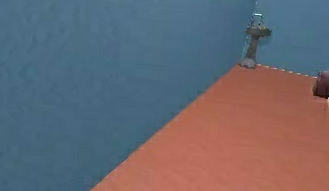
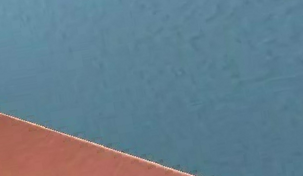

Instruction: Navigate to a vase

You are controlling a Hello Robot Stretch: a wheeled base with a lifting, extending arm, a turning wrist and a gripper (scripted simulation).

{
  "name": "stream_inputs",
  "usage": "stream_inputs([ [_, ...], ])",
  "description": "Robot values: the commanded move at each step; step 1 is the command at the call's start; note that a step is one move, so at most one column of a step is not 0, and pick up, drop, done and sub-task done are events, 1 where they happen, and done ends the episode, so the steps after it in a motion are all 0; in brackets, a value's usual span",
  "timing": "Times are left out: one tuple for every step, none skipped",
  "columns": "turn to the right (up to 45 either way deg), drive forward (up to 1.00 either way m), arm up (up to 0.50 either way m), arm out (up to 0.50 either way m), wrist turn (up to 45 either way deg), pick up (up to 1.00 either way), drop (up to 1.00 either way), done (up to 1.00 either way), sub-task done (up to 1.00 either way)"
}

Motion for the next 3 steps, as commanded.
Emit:
stream_inputs([
  [-45.0,0.00,0.00,0.00,0.0,0.00,0.00,0.00,0.00],
  [-45.0,0.00,0.00,0.00,0.0,0.00,0.00,0.00,0.00],
  [-3.0,0.00,0.00,0.00,0.0,0.00,0.00,0.00,0.00],
])
